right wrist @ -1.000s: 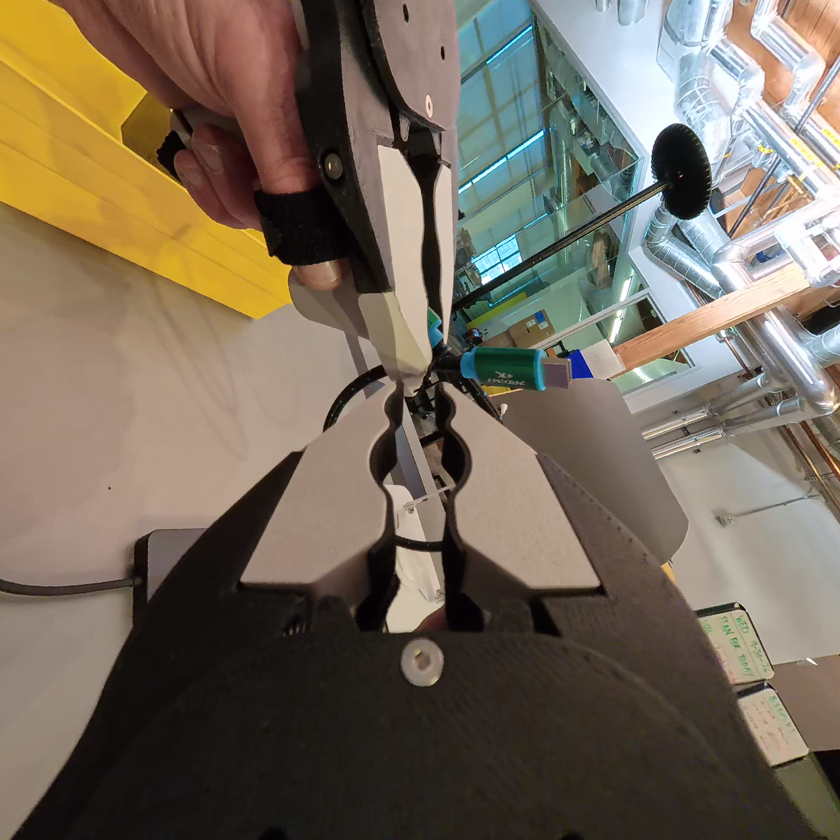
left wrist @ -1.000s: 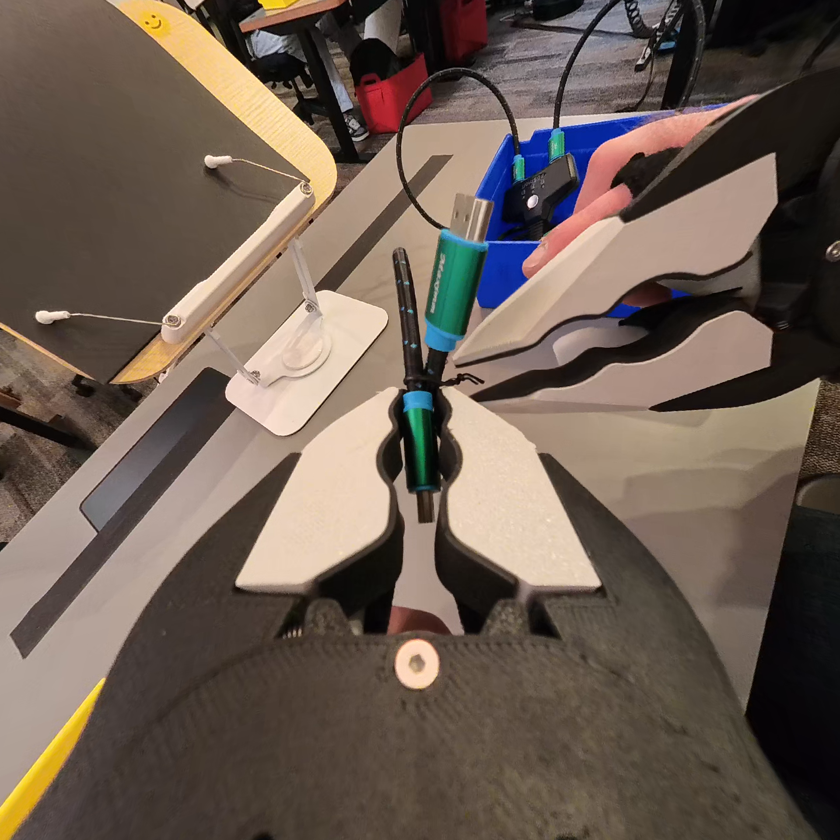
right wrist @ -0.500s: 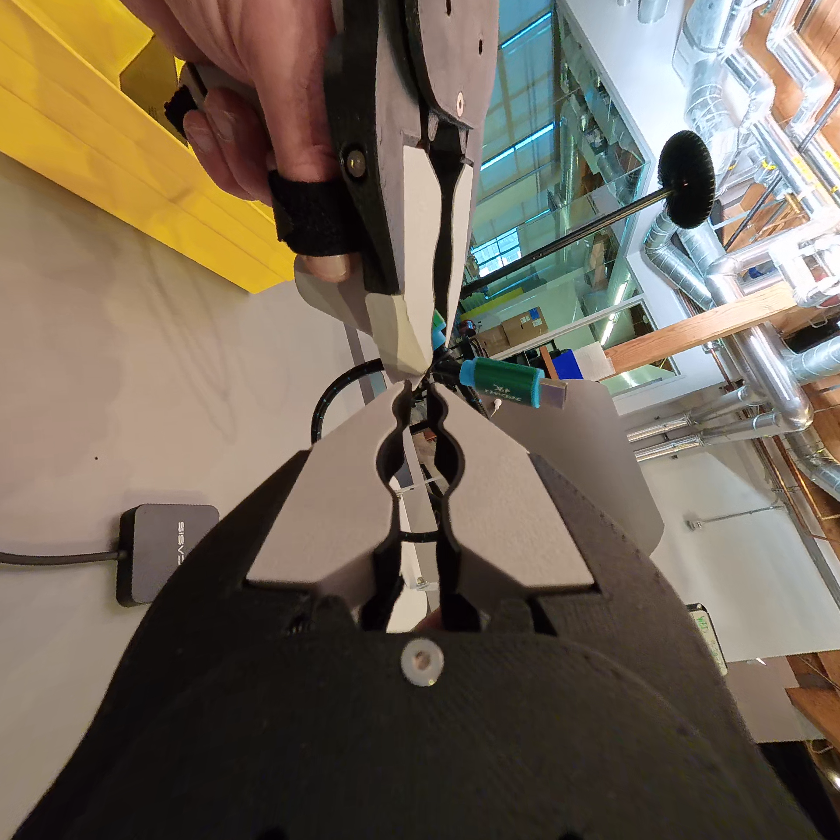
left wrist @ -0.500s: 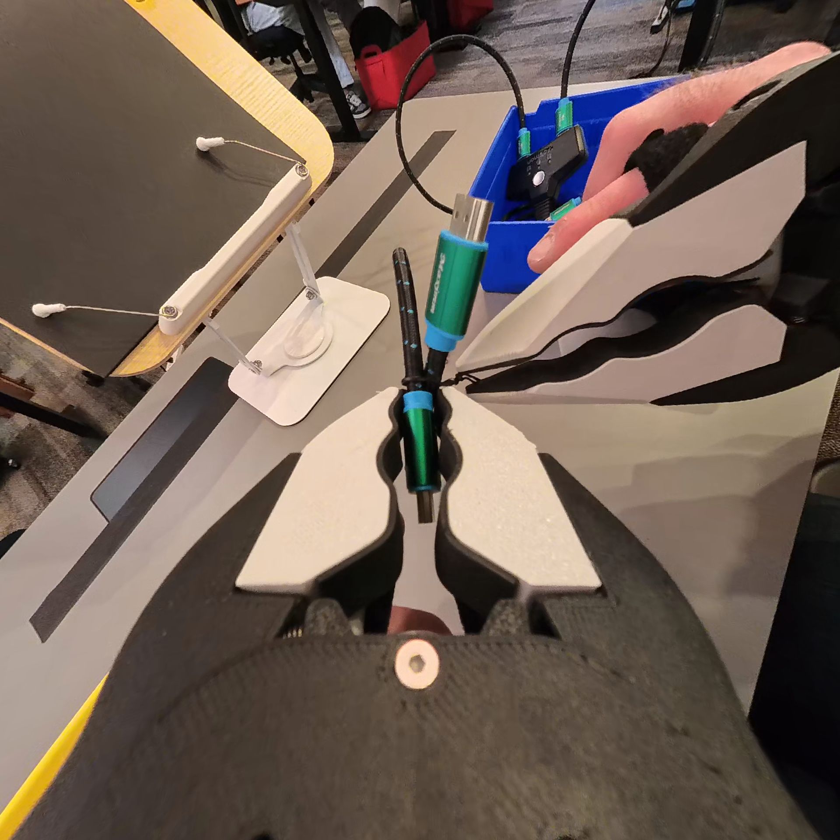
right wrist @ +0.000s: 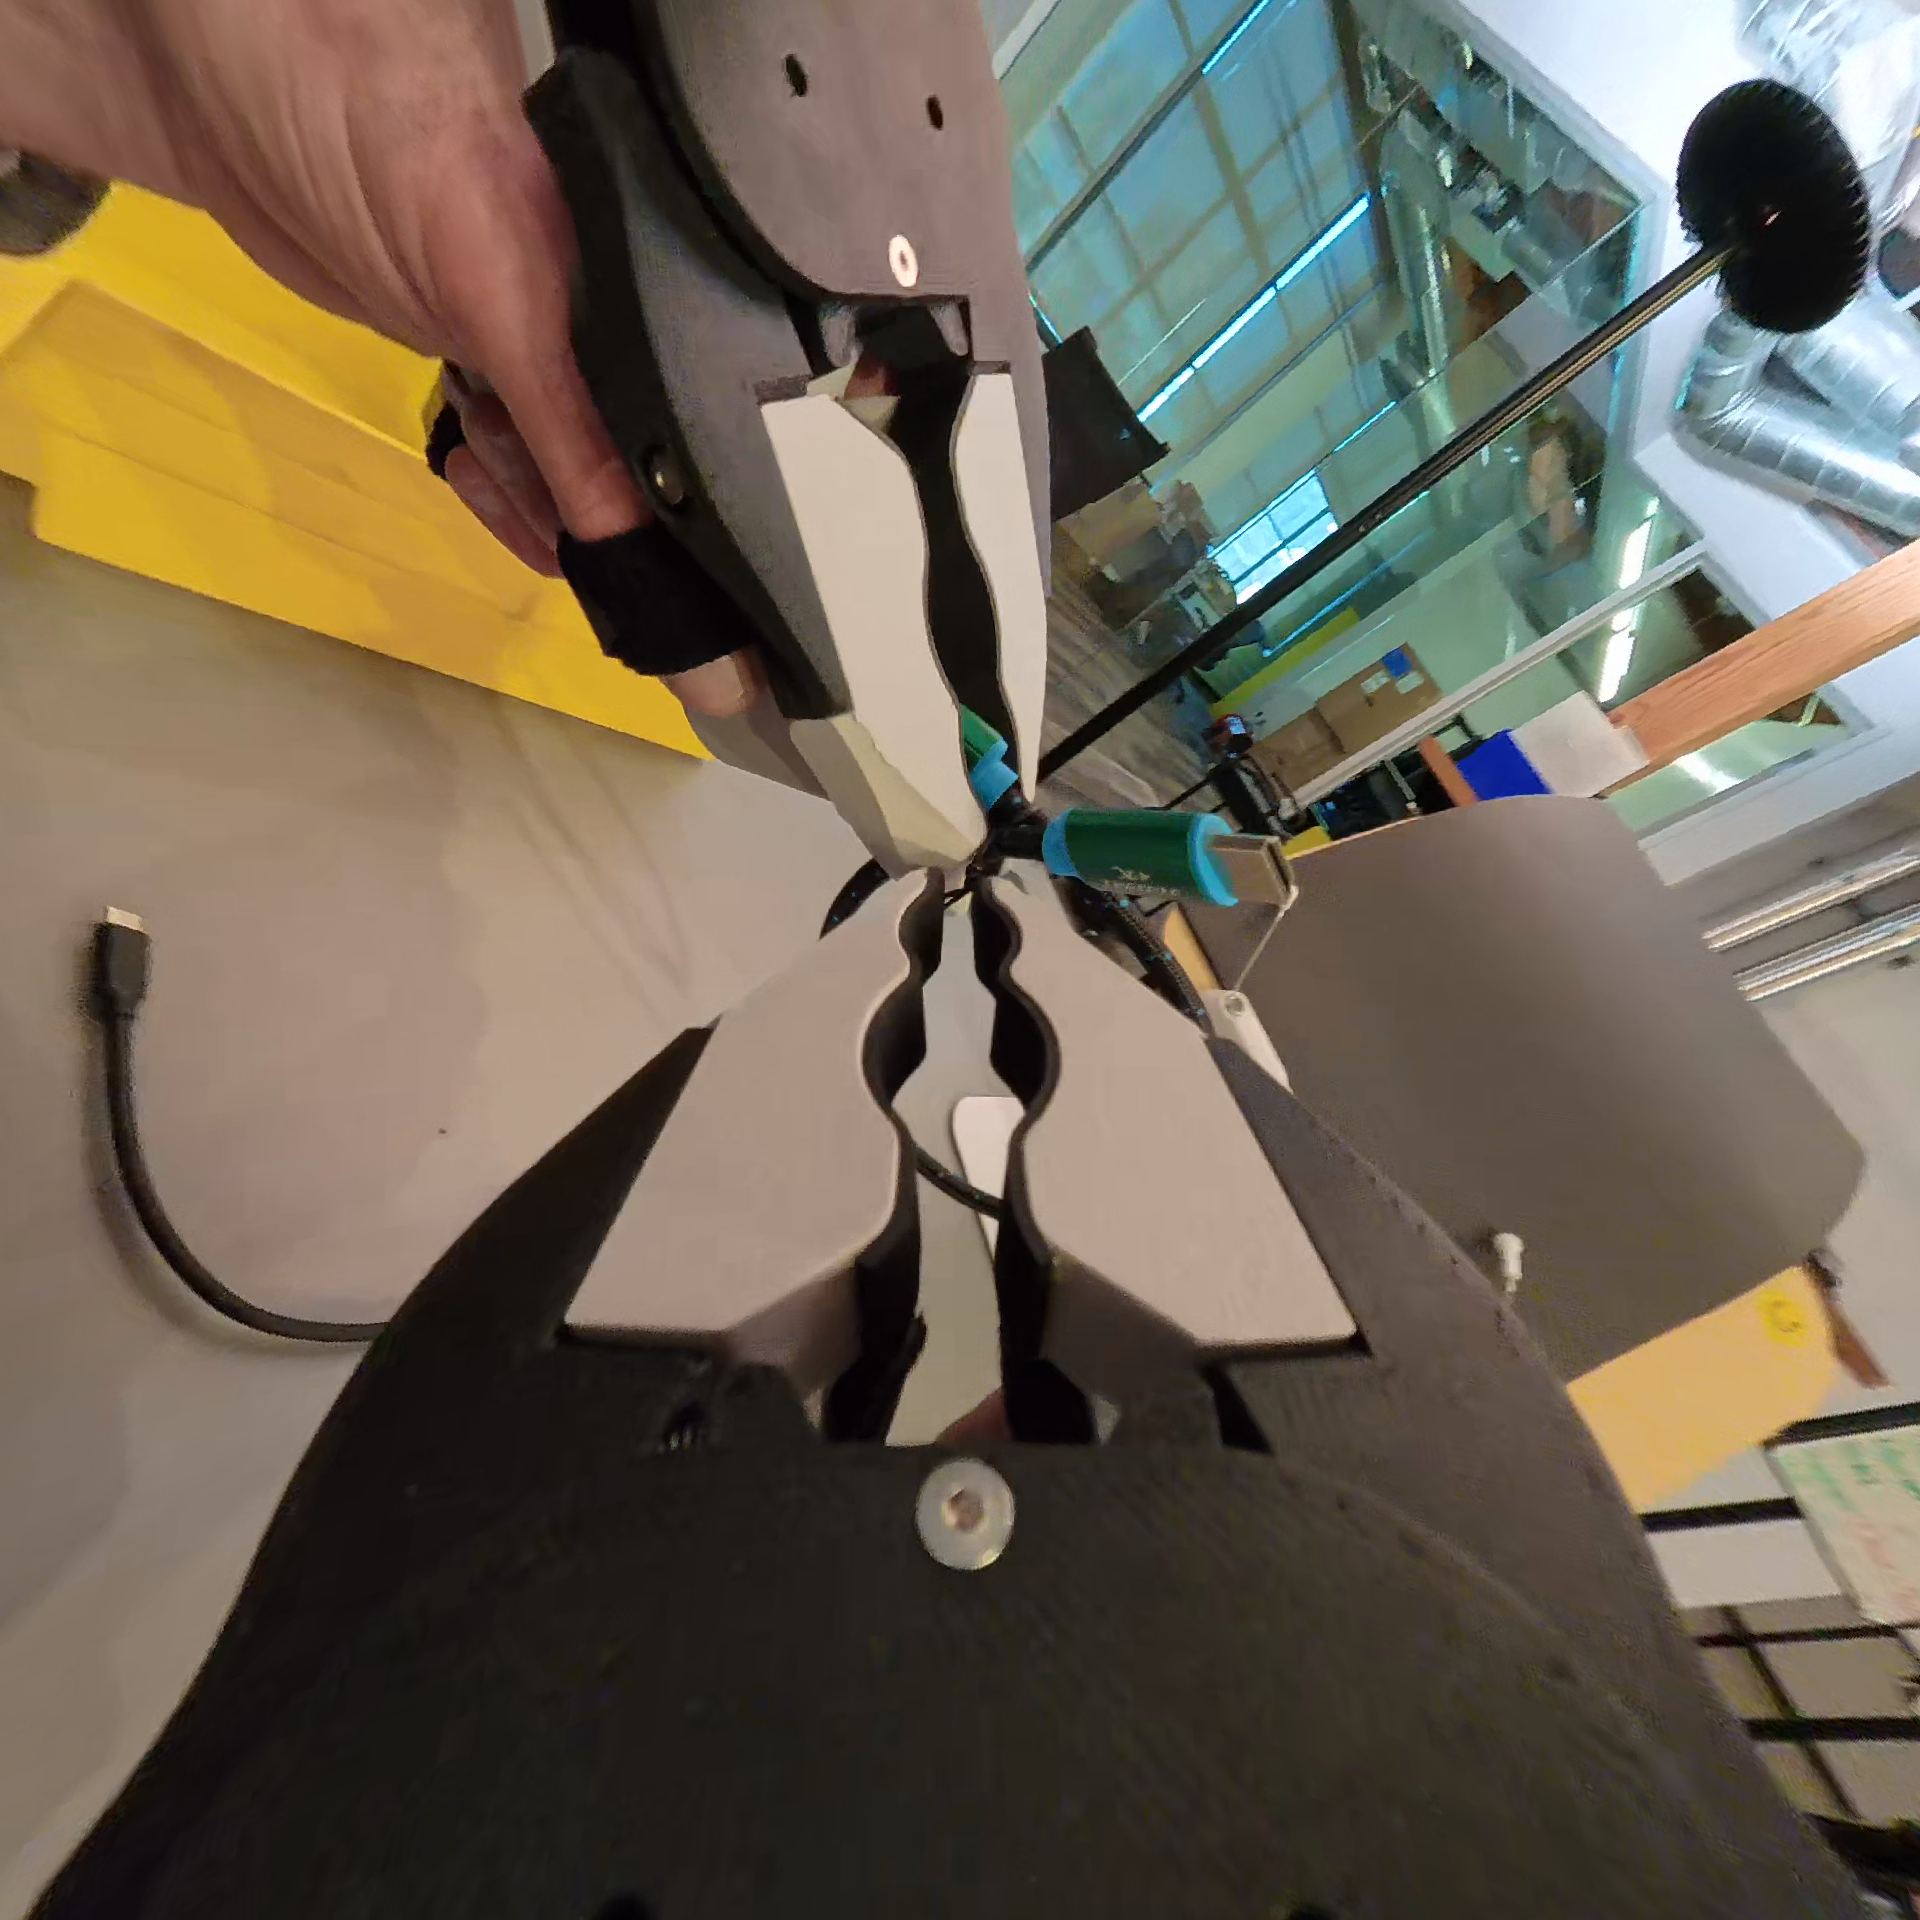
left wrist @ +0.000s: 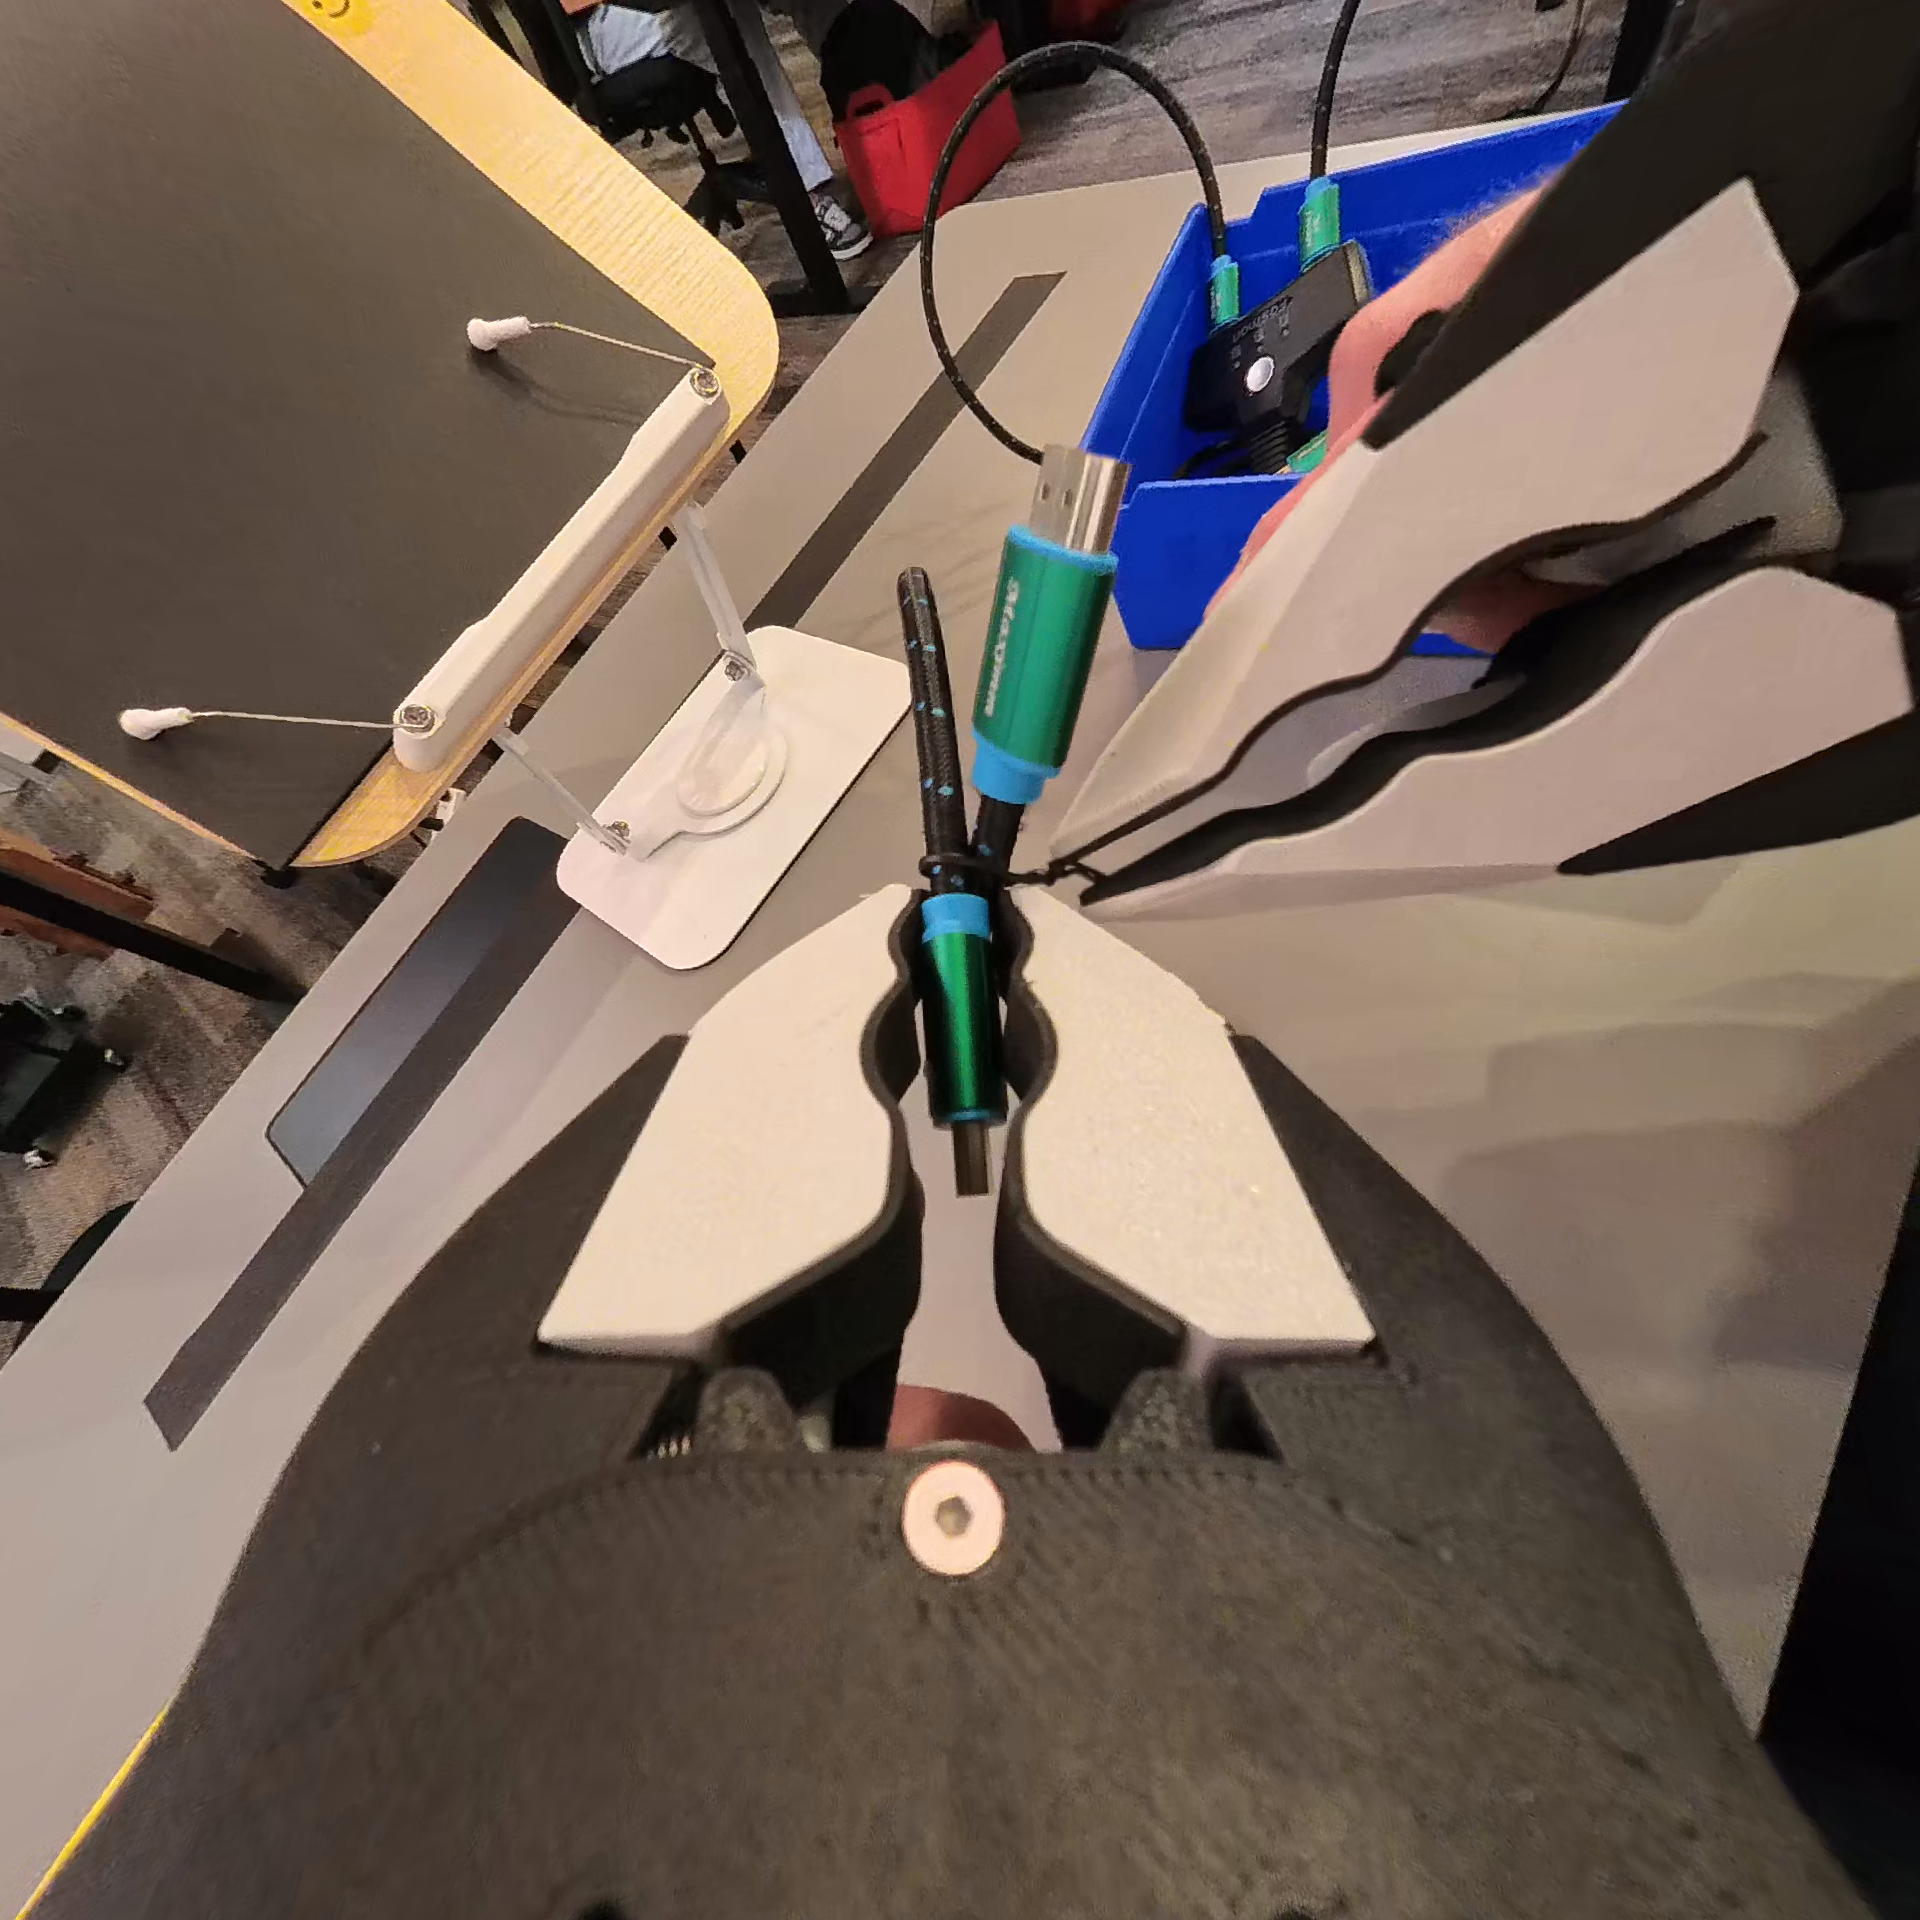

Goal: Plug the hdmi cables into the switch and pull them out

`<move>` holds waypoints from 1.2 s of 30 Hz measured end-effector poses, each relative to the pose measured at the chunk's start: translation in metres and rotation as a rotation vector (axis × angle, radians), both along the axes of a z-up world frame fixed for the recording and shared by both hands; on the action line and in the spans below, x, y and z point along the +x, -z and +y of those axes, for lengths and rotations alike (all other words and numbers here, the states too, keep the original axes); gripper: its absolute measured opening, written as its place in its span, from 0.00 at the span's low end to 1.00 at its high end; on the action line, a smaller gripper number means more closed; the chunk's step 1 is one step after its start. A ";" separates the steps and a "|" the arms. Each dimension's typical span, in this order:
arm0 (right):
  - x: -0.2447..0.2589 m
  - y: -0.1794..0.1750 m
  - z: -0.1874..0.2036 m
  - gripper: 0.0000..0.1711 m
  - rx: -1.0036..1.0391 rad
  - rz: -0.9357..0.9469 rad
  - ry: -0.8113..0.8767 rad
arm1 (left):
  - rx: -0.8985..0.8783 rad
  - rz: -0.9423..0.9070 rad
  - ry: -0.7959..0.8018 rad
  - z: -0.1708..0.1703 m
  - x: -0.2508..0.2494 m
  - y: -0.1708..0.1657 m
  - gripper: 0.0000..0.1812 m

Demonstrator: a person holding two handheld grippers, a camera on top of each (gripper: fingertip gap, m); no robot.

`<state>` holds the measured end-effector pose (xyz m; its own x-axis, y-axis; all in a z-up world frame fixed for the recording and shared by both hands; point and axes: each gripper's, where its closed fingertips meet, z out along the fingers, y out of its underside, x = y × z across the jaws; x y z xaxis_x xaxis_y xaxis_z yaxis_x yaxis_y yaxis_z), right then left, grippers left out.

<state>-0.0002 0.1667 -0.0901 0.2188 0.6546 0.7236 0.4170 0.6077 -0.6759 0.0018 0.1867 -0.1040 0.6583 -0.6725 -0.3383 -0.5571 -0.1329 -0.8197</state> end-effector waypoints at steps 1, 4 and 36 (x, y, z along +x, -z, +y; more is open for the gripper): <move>0.000 0.000 0.000 0.01 -0.022 0.008 -0.005 | 0.001 0.001 0.000 0.000 0.000 0.000 0.06; 0.000 0.000 0.001 0.01 -0.115 0.046 -0.024 | 0.004 -0.001 -0.001 0.001 0.000 0.000 0.06; 0.000 -0.010 -0.001 0.04 -0.832 0.452 -0.309 | 0.089 -0.051 -0.002 0.005 -0.004 -0.014 0.06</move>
